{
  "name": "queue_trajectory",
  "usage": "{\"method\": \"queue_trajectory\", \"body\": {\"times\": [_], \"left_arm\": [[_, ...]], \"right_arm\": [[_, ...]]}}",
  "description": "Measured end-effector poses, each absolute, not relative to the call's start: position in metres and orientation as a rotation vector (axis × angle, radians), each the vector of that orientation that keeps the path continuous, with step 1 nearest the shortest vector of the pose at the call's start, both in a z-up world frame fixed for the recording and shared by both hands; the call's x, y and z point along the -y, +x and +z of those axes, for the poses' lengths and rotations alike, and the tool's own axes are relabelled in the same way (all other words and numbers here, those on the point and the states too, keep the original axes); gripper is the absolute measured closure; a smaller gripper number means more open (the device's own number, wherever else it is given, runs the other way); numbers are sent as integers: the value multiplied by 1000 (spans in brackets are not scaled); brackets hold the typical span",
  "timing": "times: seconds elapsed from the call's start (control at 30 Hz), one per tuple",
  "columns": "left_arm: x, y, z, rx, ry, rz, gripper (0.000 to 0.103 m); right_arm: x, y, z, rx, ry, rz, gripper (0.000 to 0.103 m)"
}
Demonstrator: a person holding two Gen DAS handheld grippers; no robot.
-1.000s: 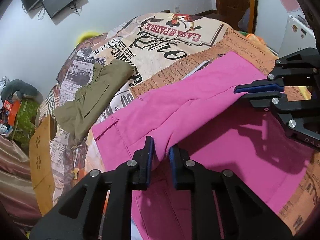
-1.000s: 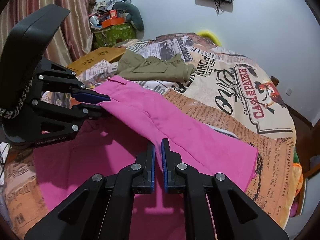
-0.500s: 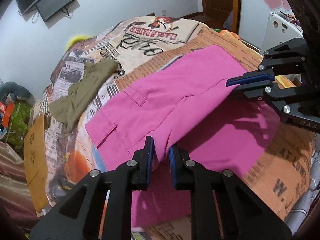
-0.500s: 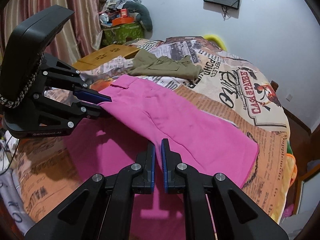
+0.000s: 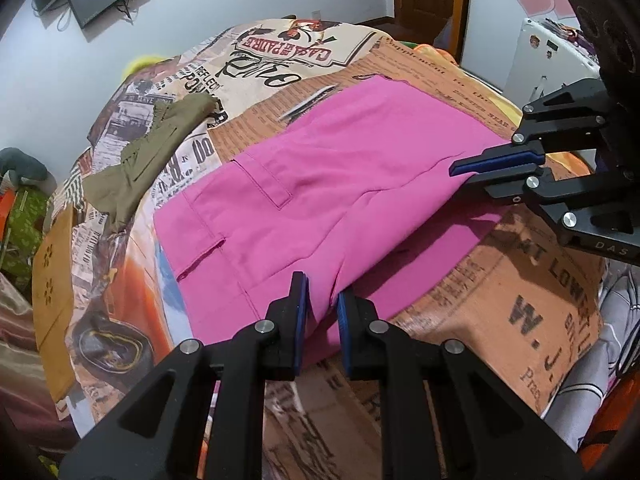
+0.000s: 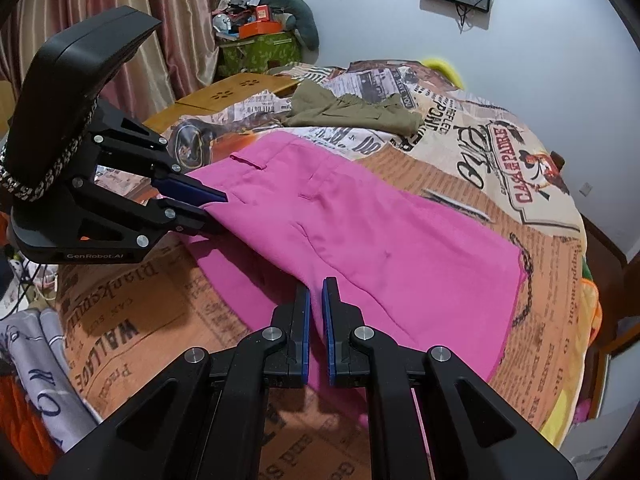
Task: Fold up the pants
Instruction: 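Open both tools and release the pink pants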
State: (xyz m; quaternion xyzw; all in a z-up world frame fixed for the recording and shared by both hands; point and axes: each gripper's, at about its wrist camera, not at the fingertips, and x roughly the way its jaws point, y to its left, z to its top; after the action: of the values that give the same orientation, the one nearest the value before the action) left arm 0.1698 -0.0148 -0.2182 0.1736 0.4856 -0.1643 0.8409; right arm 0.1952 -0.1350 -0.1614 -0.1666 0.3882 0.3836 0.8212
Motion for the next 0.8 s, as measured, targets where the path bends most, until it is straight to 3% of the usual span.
{"method": "queue_trajectory", "body": {"times": [0.3,0.4,0.6,0.67,0.73,0.8], "left_arm": [[13,165,-231,-1063,343,-352,88],[9,161,-230,-1072,320,-350,83],[-8,156,-221,-1093,226,-353,76],[-17,154,-214,-1082,198,-323,58],[-28,154,-208,-1053,171,-288,50],[-43,154,-202,-1044,131,-255,50]], "right_arm": [[137,189,-178,-935,-312,834,97],[141,190,-182,-979,-277,831,97],[156,189,-172,-985,-206,799,80],[165,188,-166,-963,-177,776,72],[175,189,-158,-942,-141,746,72],[188,192,-151,-926,-105,703,72]]}}
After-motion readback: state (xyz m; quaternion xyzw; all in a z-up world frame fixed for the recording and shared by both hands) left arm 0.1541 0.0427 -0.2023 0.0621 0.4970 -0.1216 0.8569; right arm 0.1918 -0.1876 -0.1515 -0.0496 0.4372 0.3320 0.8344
